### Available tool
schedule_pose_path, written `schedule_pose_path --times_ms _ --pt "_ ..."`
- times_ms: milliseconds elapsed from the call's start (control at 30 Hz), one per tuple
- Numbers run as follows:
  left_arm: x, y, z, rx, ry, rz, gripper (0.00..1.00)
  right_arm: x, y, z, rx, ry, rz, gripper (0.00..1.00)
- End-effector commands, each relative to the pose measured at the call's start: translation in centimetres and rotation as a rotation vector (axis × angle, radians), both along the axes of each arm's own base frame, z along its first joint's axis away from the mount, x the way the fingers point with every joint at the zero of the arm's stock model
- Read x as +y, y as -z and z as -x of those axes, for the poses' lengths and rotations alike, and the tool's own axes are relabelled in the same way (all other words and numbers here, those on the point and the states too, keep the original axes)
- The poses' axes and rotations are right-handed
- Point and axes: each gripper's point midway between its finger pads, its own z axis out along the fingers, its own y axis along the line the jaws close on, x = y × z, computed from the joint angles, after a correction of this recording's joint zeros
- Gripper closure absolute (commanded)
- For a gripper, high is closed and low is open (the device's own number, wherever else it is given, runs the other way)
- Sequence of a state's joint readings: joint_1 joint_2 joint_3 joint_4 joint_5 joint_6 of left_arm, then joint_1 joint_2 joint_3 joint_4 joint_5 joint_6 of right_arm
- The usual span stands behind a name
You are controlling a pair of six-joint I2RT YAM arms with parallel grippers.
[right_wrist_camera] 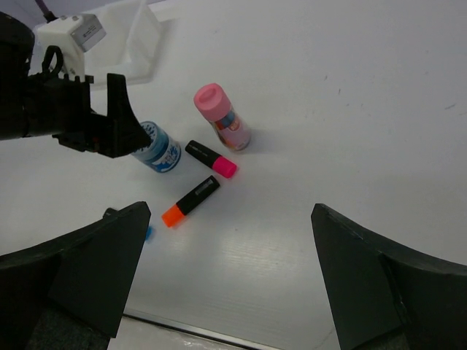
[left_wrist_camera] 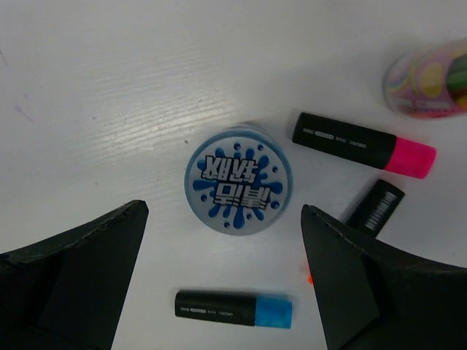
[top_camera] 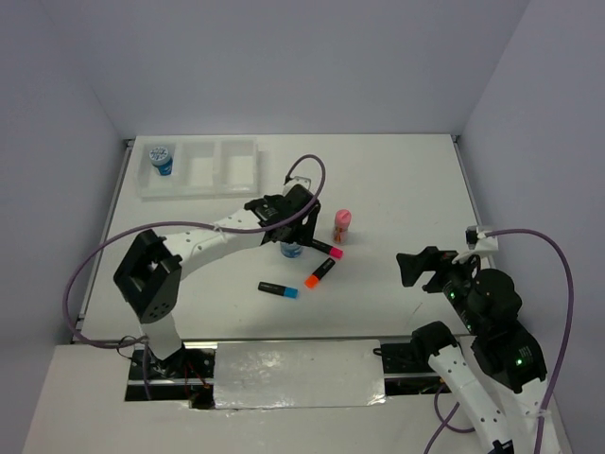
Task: Sort the stationery into containers
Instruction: Pick up the stationery from the center of the board.
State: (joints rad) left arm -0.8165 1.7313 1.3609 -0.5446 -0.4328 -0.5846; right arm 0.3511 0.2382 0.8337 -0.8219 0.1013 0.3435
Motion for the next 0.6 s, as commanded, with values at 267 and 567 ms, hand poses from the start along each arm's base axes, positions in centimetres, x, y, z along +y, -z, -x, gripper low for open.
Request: schedule_pose_path --times_ms 267,567 --pt "-0.4 2.3 -3.8 0.027 0.006 0.037 0.01 1.0 0.0 -0.9 -0.005 -0.042 0.011 0.0" --pt "-1.3 1.8 -2.9 0.041 0.029 0.118 0.01 1.3 0.2 -1.1 0.005 -0.058 0.016 0.0"
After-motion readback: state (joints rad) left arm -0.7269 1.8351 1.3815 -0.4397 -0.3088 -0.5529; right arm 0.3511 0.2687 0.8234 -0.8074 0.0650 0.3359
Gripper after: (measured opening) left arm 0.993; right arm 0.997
